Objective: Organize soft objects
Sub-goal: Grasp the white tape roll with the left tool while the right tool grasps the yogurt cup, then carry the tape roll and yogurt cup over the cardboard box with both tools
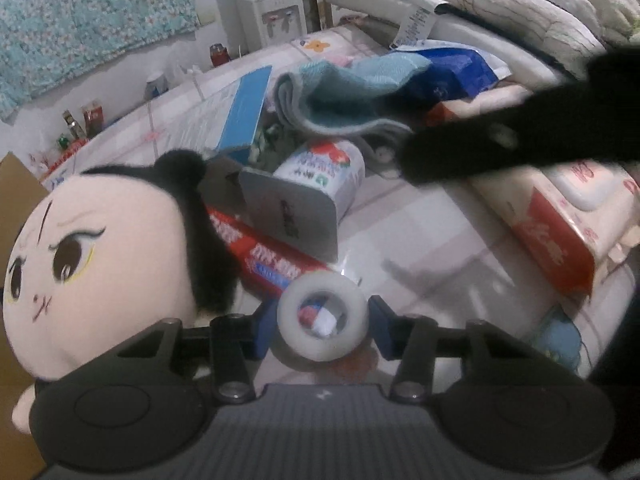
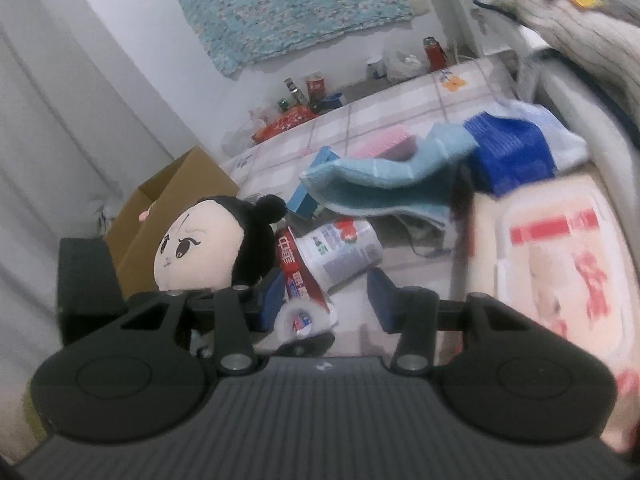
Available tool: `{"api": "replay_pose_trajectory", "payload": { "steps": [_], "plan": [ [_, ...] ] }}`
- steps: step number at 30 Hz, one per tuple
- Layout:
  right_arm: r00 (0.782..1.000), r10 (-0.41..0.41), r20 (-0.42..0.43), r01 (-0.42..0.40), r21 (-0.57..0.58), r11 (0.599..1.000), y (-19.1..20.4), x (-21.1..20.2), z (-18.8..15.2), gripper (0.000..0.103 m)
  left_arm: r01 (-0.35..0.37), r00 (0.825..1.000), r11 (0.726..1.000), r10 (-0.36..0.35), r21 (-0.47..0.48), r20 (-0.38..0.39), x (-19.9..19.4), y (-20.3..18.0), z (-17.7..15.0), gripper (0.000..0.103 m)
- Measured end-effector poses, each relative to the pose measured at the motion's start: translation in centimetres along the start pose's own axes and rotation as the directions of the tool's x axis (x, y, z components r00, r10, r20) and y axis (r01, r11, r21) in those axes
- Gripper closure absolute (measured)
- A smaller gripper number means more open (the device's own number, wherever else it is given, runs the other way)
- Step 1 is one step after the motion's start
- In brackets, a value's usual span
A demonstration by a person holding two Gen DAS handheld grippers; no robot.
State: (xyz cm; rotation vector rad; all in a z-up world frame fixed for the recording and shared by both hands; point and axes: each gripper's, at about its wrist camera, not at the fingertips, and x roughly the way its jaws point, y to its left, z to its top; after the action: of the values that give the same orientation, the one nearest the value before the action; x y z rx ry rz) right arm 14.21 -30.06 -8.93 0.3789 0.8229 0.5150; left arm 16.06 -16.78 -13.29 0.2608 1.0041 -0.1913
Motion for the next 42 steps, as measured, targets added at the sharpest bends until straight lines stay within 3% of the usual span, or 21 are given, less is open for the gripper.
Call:
{"api": "replay_pose_trajectory", "payload": {
  "steps": [2, 4, 9, 14, 16, 20, 26, 33, 37, 42],
  "plan": [
    [1.000, -0.002, -0.004, 0.002, -0.039, 0.999, 0.4, 0.7, 0.5, 0.047, 0.007, 1.000, 1.000, -0.007, 0.001, 0.000, -0.7, 0.1, -0.5, 0.053],
    [1.000, -0.012, -0.021, 0.010, -0.078, 0.997, 0.9, 1.9, 1.2, 0.029, 0.020, 1.000, 1.000, -0.020, -0.002, -0.001, -1.5, 0.3, -1.0, 0.054],
    [0.994, -0.060, -0.094, 0.042, -0.183, 0.982, 1.9, 6.1, 2.6, 0.017, 0.053, 0.999, 0.998, -0.052, -0.025, 0.009, -3.4, 0.9, -2.0, 0.054],
    [0.979, -0.105, -0.172, 0.063, -0.235, 0.970, 1.8, 10.7, 3.6, 0.019, 0.064, 0.998, 0.997, -0.063, -0.043, 0.032, -4.6, 1.4, -2.6, 0.054],
    [0.974, -0.120, -0.191, 0.073, -0.235, 0.969, 1.5, 12.0, 3.7, 0.036, 0.064, 0.997, 0.997, -0.062, -0.044, 0.036, -4.8, 1.4, -2.9, 0.054],
    [0.975, -0.109, -0.196, 0.068, -0.206, 0.976, 1.3, 12.4, 3.6, 0.037, 0.078, 0.996, 0.996, -0.075, -0.052, 0.053, -5.5, 2.0, -3.2, 0.054],
    [0.974, -0.052, -0.220, 0.052, -0.009, 0.999, -0.1, 9.3, 2.7, 0.037, 0.085, 0.994, 0.994, -0.079, -0.072, 0.079, -7.2, 2.7, -3.8, 0.054],
    [0.967, 0.044, -0.252, 0.003, 0.185, 0.983, -0.4, 2.9, -0.4, 0.037, 0.087, 0.991, 0.993, -0.078, -0.080, 0.108, -9.4, 3.1, -4.7, 0.053],
    [0.949, 0.148, -0.278, -0.054, 0.319, 0.946, -0.6, 2.2, -2.6, 0.037, 0.083, 0.992, 0.993, -0.074, -0.079, 0.105, -10.5, 3.3, -5.7, 0.053],
    [0.924, 0.254, -0.286, -0.083, 0.498, 0.863, -1.7, 4.3, -4.9, 0.036, 0.069, 0.992, 0.993, -0.057, -0.100, 0.112, -11.4, 3.8, -6.6, 0.053]
  ]
}}
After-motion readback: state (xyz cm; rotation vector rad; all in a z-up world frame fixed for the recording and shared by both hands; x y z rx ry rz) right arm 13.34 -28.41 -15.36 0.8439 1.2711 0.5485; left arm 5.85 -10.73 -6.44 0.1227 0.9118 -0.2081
